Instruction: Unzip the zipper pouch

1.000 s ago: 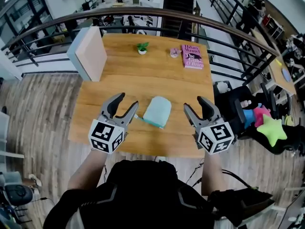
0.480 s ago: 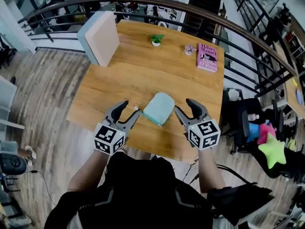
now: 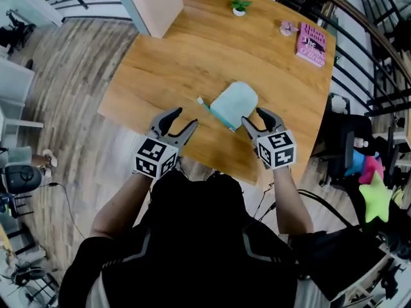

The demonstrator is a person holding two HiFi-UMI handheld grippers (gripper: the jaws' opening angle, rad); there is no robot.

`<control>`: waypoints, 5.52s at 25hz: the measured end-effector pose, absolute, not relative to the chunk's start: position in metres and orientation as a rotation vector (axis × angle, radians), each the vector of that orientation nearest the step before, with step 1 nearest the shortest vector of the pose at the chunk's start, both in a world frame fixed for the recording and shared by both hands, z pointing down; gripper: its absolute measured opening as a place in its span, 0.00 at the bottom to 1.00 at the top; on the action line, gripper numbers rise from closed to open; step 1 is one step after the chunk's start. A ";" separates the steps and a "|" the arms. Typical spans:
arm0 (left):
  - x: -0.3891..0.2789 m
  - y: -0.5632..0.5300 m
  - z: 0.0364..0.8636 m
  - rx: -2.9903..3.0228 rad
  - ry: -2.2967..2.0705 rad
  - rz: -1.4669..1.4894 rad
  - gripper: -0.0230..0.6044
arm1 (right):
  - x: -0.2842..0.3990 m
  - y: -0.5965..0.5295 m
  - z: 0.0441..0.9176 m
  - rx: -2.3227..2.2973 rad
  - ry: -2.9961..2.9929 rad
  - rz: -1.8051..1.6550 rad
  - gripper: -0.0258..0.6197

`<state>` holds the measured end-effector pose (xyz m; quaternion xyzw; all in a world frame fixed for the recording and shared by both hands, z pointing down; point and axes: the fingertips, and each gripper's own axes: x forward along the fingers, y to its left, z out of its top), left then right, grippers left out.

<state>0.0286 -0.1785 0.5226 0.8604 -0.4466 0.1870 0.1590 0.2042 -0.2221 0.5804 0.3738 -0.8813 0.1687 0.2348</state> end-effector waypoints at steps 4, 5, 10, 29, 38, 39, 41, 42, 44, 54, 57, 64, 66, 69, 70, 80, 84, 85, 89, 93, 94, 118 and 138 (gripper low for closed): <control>0.023 -0.171 0.545 2.399 -1.280 0.563 0.42 | 0.200 -0.215 0.623 0.957 -2.359 0.502 0.39; 0.022 -0.169 0.550 2.390 -1.273 0.568 0.42 | 0.199 -0.213 0.632 0.940 -2.350 0.512 0.39; 0.022 -0.157 0.572 2.349 -1.246 0.585 0.41 | 0.199 -0.205 0.678 0.857 -2.288 0.560 0.35; 0.021 -0.145 0.598 2.256 -1.259 0.611 0.41 | 0.180 -0.189 0.735 0.447 -2.247 0.402 0.26; 0.019 -0.142 0.601 2.237 -1.271 0.612 0.41 | 0.169 -0.186 0.738 0.343 -2.240 0.475 0.19; 0.018 -0.141 0.601 2.237 -1.270 0.613 0.41 | 0.169 -0.187 0.739 0.328 -2.237 0.505 0.19; 0.017 -0.139 0.602 2.233 -1.272 0.614 0.41 | 0.168 -0.187 0.740 0.298 -2.231 0.548 0.18; 0.017 -0.139 0.603 2.231 -1.272 0.612 0.41 | 0.167 -0.186 0.741 0.283 -2.227 0.557 0.16; 0.017 -0.138 0.603 2.229 -1.275 0.607 0.41 | 0.167 -0.185 0.741 0.263 -2.224 0.570 0.14; 0.017 -0.141 0.591 2.258 -1.273 0.608 0.40 | 0.165 -0.193 0.717 0.350 -2.295 0.929 0.11; 0.026 -0.144 0.587 2.298 -1.245 0.605 0.40 | 0.166 -0.198 0.702 0.391 -2.334 0.986 0.11; 0.040 -0.169 0.562 2.452 -1.185 0.601 0.37 | 0.159 -0.202 0.650 0.504 -2.422 1.043 0.10; 0.045 -0.176 0.554 2.517 -1.130 0.621 0.37 | 0.158 -0.205 0.632 0.551 -2.455 1.060 0.10; 0.056 -0.182 0.540 2.613 -1.035 0.640 0.30 | 0.156 -0.205 0.601 0.606 -2.490 1.080 0.10; 0.061 -0.184 0.535 2.643 -1.002 0.643 0.30 | 0.156 -0.204 0.591 0.625 -2.496 1.085 0.10; 0.106 -0.184 0.491 2.931 -0.664 0.593 0.30 | 0.144 -0.190 0.510 0.770 -2.596 1.039 0.09; 0.112 -0.179 0.481 3.037 -0.601 0.613 0.30 | 0.142 -0.186 0.487 0.839 -2.600 1.068 0.09; 0.113 -0.180 0.477 3.070 -0.597 0.620 0.30 | 0.142 -0.187 0.481 0.854 -2.603 1.078 0.09; 0.120 -0.175 0.459 3.191 -0.558 0.592 0.30 | 0.144 -0.184 0.471 0.907 -2.600 1.131 0.09; 0.127 -0.167 0.454 3.221 -0.465 0.605 0.30 | 0.143 -0.182 0.464 0.940 -2.610 1.154 0.09; 0.128 -0.167 0.454 3.219 -0.455 0.607 0.30 | 0.142 -0.183 0.464 0.947 -2.609 1.158 0.09; 0.097 -0.183 0.437 2.989 -0.505 0.382 0.10 | 0.127 -0.179 0.454 0.751 -2.664 1.047 0.09; 0.095 -0.181 0.446 2.945 -0.513 0.424 0.09 | 0.119 -0.178 0.460 0.653 -2.646 0.946 0.09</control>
